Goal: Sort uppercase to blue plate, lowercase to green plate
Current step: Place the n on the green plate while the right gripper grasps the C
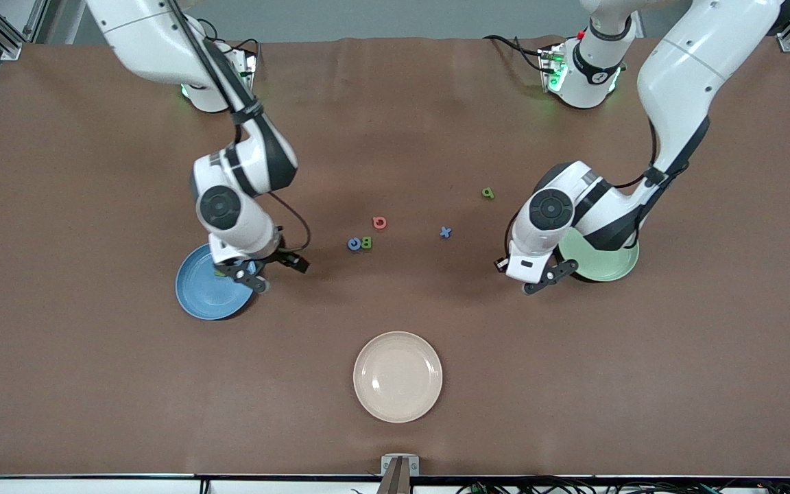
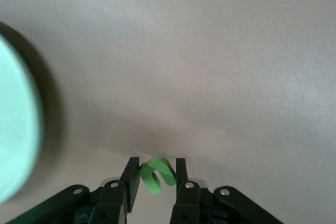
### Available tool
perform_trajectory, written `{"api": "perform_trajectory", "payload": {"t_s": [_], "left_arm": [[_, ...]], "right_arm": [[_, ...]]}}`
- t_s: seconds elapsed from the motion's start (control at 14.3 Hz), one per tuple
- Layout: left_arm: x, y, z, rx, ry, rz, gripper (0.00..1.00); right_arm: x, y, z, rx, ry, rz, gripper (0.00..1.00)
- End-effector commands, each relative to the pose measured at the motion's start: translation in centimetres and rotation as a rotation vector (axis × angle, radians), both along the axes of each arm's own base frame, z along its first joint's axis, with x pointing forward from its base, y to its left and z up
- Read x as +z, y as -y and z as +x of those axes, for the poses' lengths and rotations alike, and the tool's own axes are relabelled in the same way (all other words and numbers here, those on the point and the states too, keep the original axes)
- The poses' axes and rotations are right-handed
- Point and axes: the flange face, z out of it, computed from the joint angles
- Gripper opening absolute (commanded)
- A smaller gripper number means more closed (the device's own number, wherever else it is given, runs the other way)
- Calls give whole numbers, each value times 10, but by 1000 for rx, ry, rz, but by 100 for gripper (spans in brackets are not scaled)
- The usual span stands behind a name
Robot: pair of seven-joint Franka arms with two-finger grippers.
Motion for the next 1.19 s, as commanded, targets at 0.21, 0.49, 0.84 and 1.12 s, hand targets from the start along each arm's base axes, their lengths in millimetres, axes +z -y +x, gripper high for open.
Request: {"api": "perform_trajectory", "payload": {"t_s": [0.21,0.49,0.84,1.12], "left_arm": [[35,-100,-17,-169,-80,-15,10],[11,-168,-25,-265,-81,55,10],[-9,-205,-28,-307,-51,54,11],[-21,-217,-32,-321,-26,39,11]], "right_arm": [[-17,-75,-22,-110,27,9,100],[-44,-97,-38,-173,30,1,100],[-56,-110,-56,-252,8,-22,100],[-68,-112,-62,-272,-1,-36,93]]}}
